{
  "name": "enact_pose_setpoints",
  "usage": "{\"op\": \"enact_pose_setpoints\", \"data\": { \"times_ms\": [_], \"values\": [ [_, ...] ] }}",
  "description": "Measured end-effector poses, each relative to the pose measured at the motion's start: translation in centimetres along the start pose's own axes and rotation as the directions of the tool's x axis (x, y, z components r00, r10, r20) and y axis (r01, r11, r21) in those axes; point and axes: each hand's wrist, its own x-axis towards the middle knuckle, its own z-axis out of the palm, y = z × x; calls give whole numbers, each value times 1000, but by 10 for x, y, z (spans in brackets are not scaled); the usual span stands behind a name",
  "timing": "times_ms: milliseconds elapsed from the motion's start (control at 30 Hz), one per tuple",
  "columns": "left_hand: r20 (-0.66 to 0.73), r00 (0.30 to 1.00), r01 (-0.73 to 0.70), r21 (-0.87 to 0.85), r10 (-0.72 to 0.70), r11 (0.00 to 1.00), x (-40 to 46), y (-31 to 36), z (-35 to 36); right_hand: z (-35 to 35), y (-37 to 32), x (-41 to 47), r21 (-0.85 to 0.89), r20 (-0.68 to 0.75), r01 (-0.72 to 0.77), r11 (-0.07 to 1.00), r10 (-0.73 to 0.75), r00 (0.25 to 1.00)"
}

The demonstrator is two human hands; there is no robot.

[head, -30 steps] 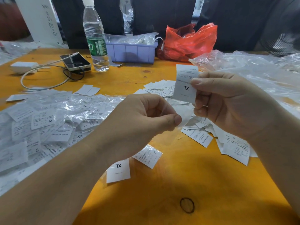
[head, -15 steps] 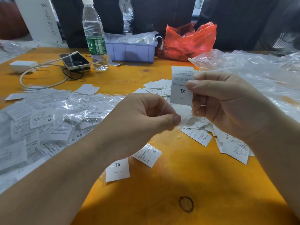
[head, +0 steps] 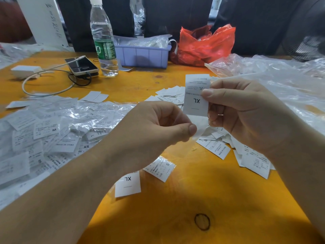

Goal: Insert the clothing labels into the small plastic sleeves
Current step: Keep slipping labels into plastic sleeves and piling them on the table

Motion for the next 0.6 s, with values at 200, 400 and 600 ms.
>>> {"op": "enact_pose_setpoints", "data": {
  "times_ms": [200, 400, 600],
  "values": [
    [-2, 1000, 7, -20, -7, 1000, 1, -1, 0, 1, 3, 1, -24, 0, 0, 1000, 0, 1000],
    [-4, 1000, -8, -18, 8, 1000, 2, -3, -1, 2, 5, 0, -26, 29, 6, 1000, -5, 1000],
    [10, 1000, -21, -30, 21, 999, 2, -4, -2, 1, 4, -1, -26, 50, -4, 1000, 5, 999]
  ]
}}
